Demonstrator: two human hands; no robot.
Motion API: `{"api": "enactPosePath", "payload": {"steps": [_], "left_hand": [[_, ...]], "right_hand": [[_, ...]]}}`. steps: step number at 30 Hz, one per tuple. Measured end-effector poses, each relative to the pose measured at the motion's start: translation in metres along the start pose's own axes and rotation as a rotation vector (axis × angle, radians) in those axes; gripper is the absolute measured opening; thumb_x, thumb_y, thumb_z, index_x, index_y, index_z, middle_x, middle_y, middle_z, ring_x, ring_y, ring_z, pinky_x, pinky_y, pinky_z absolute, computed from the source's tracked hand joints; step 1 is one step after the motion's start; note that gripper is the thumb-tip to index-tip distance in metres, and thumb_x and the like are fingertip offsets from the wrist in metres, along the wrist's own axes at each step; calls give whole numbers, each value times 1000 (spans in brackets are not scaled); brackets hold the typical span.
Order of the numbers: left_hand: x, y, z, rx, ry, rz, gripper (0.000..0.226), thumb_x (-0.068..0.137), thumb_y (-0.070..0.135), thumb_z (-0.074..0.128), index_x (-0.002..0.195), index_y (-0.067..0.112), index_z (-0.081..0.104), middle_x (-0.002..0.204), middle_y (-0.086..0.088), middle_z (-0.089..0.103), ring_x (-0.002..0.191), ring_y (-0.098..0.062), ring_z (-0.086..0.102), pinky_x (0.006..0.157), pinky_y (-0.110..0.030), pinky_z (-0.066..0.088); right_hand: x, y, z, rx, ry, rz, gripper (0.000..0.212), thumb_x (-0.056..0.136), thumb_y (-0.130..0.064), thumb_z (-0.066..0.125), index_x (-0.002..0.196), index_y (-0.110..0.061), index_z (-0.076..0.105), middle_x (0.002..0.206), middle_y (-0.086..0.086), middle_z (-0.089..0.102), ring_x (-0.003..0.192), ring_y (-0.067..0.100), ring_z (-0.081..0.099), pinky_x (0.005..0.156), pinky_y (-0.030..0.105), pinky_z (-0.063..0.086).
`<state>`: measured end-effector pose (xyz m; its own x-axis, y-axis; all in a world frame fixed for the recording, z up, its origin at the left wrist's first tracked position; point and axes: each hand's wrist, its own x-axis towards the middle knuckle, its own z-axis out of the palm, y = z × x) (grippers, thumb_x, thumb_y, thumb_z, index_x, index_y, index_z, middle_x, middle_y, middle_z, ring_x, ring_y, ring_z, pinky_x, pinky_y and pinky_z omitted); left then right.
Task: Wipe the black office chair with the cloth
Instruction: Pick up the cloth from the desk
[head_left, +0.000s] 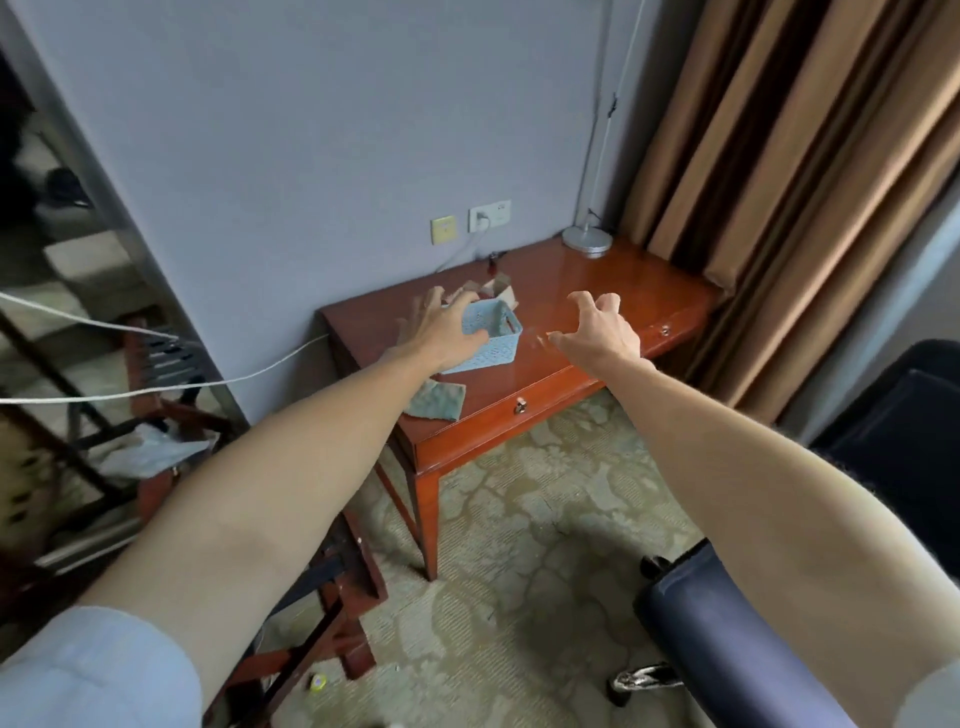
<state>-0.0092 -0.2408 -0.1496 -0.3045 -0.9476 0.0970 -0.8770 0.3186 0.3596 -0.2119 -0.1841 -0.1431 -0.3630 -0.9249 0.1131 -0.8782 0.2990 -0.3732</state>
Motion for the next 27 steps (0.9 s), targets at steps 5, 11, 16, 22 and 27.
{"api": "enactPosePath", "payload": {"steps": [5,11,16,22,27], "left_hand": [[6,-42,8,-37,30,-79,57,91,49,55,143,39,35,156,-8,23,142,-32,21,112,-60,25],[22,-102,34,-59,2,-178,58,90,51,53,143,37,33,153,-7,30,138,-33,30,110,-59,28],[52,-147,54,-49,-26,-181,60,90,51,53,144,36,31,151,-9,33,137,-33,31,109,-58,29],[82,-172,86,-73,5,-144,54,92,48,53,142,35,37,151,-5,33,138,-29,29,106,-56,28],[95,-183,116,-54,-66,-143,54,93,48,52,143,36,36,154,-6,28,140,-29,25,108,-57,28]], "right_hand": [[27,-26,39,2,-56,-88,64,83,-39,61,140,-27,35,136,10,36,104,34,60,83,40,51],[59,-57,92,-33,-136,-181,66,85,-35,59,144,-30,32,140,8,41,111,33,57,86,39,48],[87,-70,137,-79,-225,-193,69,83,-38,61,145,-33,30,145,6,39,114,30,56,87,40,51],[107,-66,183,-119,-318,-136,68,85,-39,61,145,-33,29,145,5,38,109,25,59,85,41,55],[118,-62,214,-94,-365,-144,69,85,-39,62,145,-31,28,144,6,39,117,26,54,87,45,54]]}}
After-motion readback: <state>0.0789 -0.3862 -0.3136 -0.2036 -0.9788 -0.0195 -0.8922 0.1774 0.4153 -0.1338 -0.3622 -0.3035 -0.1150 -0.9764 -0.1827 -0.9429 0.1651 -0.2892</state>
